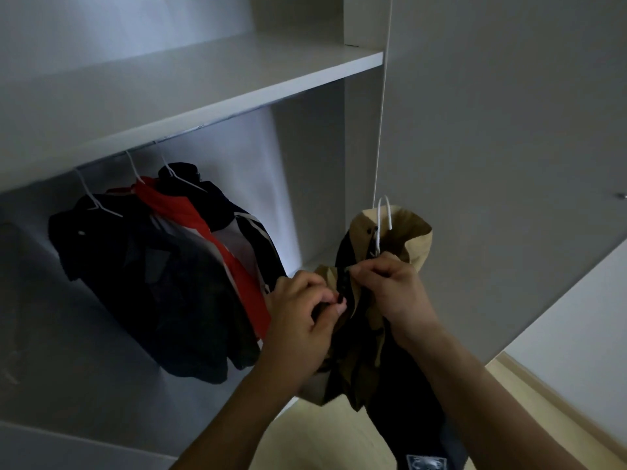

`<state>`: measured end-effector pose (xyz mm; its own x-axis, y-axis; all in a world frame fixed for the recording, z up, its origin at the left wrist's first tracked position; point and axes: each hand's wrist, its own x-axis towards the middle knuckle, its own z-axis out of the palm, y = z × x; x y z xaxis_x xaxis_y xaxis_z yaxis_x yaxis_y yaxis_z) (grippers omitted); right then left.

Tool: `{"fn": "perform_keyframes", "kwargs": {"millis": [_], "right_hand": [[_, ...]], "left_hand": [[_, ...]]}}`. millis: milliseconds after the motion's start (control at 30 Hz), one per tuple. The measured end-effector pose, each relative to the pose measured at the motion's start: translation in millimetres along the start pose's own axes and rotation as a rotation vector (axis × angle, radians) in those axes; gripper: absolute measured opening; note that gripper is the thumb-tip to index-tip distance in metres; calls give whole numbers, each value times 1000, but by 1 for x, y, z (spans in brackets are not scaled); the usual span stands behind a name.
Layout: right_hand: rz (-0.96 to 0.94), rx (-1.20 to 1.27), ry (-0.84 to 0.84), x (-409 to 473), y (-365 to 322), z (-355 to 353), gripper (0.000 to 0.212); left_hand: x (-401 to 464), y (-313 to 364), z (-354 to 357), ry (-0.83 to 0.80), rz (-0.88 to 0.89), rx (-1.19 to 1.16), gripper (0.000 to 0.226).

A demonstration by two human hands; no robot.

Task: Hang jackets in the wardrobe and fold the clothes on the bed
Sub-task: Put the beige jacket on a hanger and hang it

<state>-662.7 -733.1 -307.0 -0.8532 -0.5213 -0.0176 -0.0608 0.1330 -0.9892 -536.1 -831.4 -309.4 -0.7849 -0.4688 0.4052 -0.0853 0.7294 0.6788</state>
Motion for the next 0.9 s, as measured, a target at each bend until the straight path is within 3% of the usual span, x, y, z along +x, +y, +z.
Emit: {"fn": "perform_keyframes", "kwargs": {"millis": [133,233,333,500,633,900], "right_hand": [[-23,37,-53,6,-10,-6,11],[-61,2,-150,11,-21,-13,11],[-122,-121,-173,8,-30,-10,10],[-140,-162,-157,6,-37,-12,11],[-163,-160,-106,4,-34,-8,15],[-77,23,-53,-4,-21,-2,23]], "left_hand": [[11,-2,-12,-21,3,28,6],[28,-3,-25,-113,-159,-144,33],[39,3,-28,-221,-168,-300,34],[33,4,-20,-63,-66,-342,21],[33,10,-14,20,-108,-327,19],[32,11,-17,-87,-234,-448,18]]}}
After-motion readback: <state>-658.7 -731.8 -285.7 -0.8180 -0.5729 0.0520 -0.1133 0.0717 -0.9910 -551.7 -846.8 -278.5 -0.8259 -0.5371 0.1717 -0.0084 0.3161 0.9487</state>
